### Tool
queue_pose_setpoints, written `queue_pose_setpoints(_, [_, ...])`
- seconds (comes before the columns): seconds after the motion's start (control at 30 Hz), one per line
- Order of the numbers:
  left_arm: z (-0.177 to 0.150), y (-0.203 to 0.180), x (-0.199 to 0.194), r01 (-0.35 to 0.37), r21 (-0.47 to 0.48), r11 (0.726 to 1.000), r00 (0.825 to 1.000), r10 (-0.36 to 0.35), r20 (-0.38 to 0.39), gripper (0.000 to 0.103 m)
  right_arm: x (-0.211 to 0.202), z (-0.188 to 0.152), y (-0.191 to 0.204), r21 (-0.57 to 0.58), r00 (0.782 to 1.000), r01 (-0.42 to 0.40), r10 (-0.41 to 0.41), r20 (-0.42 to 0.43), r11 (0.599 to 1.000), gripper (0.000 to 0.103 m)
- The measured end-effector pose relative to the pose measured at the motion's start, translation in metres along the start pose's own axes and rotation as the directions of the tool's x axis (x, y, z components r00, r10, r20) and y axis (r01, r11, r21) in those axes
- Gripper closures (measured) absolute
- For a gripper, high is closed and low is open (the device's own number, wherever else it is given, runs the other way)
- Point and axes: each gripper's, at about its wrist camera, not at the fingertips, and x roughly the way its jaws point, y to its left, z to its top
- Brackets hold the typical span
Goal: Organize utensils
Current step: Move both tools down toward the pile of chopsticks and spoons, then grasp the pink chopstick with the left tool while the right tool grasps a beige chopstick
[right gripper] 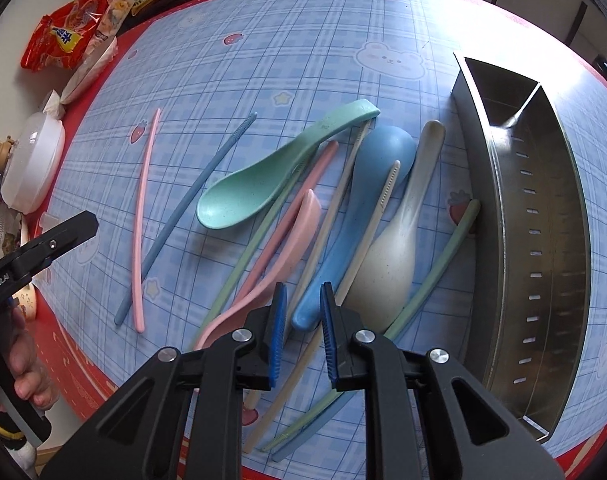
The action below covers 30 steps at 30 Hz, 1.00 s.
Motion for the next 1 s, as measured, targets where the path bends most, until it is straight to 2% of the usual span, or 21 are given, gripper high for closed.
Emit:
queue_pose_setpoints(0.2, [0.008, -0.009, 0.024, -0.041, 0.022, 0.999, 0.999, 0.041, -0.008, 0.053, 0.008, 0.006, -0.001, -0.021, 1.0, 0.001, -0.001, 0.003, 1.0, 0.086])
queue_pose_setpoints(0.33, [0.009, -0.018, 0.035, -0.092, 0.093, 0.991, 0.996, 0.092, 0.001, 0.057, 0.009, 0.008, 0.002, -0.037, 1.0, 0.016, -0.015, 0.012, 0.999, 0.086])
queue_pose_setpoints(0.5, [0.008, -0.014, 0.042, -0.083, 0.078, 0.994, 0.996, 0.084, -0.01, 0.063, 0.012, 0.009, 0.005, -0.062, 0.999, 0.037, -0.036, 0.014, 0.997, 0.086])
queue_pose_setpoints(0.7, [0.008, -0.012, 0.042, -0.074, 0.091, 0.993, 0.997, 0.074, 0.0, 0.063, 0.015, 0.015, 0.005, -0.069, 0.998, 0.055, -0.052, 0.036, 0.996, 0.086])
queue_pose_setpoints(0.8, [0.011, -0.008, 0.04, -0.094, 0.093, 0.991, 0.996, 0.092, 0.021, 0.063, 0.017, 0.019, 0.008, -0.093, 0.997, 0.067, -0.063, 0.041, 0.993, 0.086])
queue_pose_setpoints(0.9, [0.012, -0.007, 0.039, -0.095, 0.101, 0.99, 0.995, 0.093, 0.023, 0.064, 0.016, 0.016, 0.009, -0.101, 0.999, 0.028, -0.024, 0.039, 0.994, 0.085])
queue_pose_setpoints(1.0, [0.008, -0.007, 0.037, -0.108, 0.118, 0.987, 0.994, 0.105, 0.031, 0.069, 0.016, 0.013, 0.006, -0.076, 0.999, -0.017, 0.02, 0.041, 0.997, 0.085])
